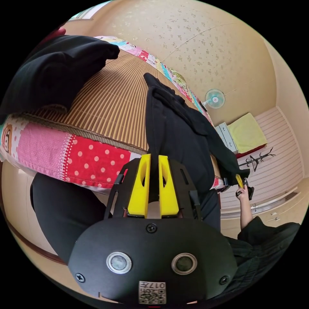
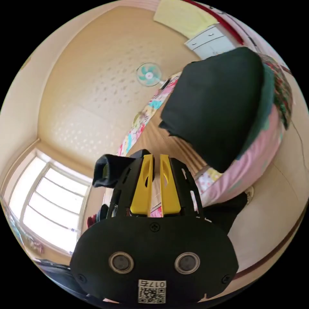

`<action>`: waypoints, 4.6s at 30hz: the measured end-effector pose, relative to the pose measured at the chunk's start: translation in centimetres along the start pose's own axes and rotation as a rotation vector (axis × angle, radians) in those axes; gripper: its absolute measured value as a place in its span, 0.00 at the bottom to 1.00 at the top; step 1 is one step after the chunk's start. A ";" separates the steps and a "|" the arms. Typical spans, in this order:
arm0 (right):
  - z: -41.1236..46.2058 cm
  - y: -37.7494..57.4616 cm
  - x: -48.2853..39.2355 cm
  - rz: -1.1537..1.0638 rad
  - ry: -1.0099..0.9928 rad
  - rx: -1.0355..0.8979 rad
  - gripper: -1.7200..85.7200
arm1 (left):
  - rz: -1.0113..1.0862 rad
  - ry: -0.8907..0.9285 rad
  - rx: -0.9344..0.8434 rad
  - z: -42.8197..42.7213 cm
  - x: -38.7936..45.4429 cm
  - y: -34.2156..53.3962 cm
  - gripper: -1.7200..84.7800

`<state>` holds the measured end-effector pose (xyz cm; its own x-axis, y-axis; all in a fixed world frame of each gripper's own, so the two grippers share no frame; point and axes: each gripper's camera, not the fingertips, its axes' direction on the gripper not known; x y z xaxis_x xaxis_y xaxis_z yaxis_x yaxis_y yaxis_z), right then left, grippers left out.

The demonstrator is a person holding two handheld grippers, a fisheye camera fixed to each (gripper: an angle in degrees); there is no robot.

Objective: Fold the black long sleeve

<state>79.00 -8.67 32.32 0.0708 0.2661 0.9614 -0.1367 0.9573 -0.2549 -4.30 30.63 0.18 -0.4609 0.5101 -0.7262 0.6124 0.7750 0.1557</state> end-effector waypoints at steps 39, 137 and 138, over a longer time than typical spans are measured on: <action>40.2 31.4 -38.2 -0.632 -0.469 -0.574 0.10 | -0.048 0.019 -0.014 -1.3 -0.5 1.2 0.09; 27.3 17.2 -8.2 -0.406 0.157 -0.301 0.13 | 0.648 0.259 -0.178 13.6 31.2 -20.7 0.10; 26.7 16.9 -7.4 -0.388 0.157 -0.298 0.13 | 0.673 0.260 -0.204 15.0 32.7 -19.9 0.10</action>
<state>49.75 2.47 23.72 0.2106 -0.1230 0.9698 0.2152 0.9736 0.0768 -21.93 26.28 -36.68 -0.1813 0.9506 -0.2519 0.6960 0.3049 0.6500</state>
